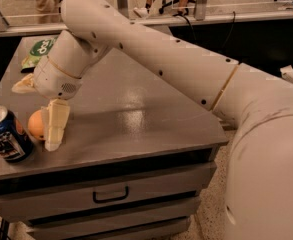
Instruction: Move orange near pepsi can
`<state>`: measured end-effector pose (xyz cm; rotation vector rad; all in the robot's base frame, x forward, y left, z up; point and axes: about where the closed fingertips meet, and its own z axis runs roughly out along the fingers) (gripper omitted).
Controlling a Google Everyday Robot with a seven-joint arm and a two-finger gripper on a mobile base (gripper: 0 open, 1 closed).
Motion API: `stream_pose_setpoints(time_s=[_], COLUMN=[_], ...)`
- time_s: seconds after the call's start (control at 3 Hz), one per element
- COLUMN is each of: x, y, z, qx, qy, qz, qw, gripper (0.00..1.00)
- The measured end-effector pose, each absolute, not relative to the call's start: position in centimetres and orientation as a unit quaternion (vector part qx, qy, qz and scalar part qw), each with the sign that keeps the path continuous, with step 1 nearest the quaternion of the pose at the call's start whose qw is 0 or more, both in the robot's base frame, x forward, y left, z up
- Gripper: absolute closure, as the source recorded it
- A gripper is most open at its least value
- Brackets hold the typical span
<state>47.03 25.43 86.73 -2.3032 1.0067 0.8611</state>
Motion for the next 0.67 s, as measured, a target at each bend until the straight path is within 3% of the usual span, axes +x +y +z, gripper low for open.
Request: stream_pose_setpoints(time_s=[0.67], x=[46.74], y=[24.04], z=[87.43], qx=[-0.838], qy=[0.382], qz=[0.297], qw=[0.253], gripper=[0.00])
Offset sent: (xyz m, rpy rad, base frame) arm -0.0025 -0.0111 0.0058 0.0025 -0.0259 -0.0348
